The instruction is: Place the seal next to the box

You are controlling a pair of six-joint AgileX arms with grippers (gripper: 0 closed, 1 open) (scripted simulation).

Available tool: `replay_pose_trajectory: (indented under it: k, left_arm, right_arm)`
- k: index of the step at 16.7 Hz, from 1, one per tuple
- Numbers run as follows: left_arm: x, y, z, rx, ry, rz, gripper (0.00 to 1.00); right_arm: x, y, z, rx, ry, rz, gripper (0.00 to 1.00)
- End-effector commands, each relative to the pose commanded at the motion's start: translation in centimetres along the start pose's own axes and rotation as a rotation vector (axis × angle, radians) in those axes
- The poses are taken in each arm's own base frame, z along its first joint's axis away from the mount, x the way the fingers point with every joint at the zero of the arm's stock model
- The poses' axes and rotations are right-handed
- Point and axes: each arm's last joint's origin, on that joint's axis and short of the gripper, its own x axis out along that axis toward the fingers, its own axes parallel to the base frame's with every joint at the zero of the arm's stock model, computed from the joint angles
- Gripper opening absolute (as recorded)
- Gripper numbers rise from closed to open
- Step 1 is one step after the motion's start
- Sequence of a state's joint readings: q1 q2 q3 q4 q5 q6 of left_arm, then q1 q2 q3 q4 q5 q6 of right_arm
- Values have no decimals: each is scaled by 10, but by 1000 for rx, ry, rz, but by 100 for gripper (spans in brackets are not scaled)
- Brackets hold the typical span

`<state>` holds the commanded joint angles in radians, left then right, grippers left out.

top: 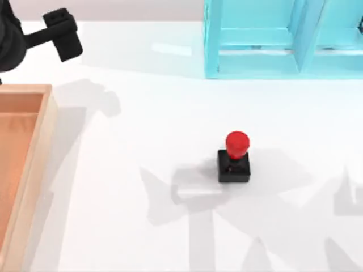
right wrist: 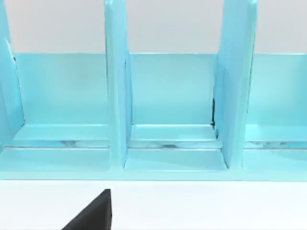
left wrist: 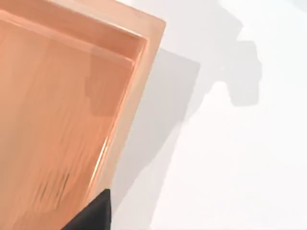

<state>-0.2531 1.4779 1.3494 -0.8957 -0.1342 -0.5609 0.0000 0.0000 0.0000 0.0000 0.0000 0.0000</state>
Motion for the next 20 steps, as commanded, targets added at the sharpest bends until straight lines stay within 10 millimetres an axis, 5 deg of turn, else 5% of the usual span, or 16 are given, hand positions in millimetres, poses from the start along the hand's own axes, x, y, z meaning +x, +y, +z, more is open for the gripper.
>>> replay_pose_trajectory:
  k: [3, 7, 14, 20]
  left_arm:
    - [27, -53, 18, 20, 134, 51, 100]
    - [60, -126, 12, 81, 269, 102, 100]
    - [79, -223, -47, 227, 399, 117, 100]
    - [67, -266, -100, 344, 451, 81, 100]
  right_arm:
    - [0, 0, 0, 0, 0, 0, 100]
    - [0, 0, 0, 0, 0, 0, 100]
    - [0, 0, 0, 0, 0, 0, 100]
    - [0, 0, 0, 0, 0, 0, 100]
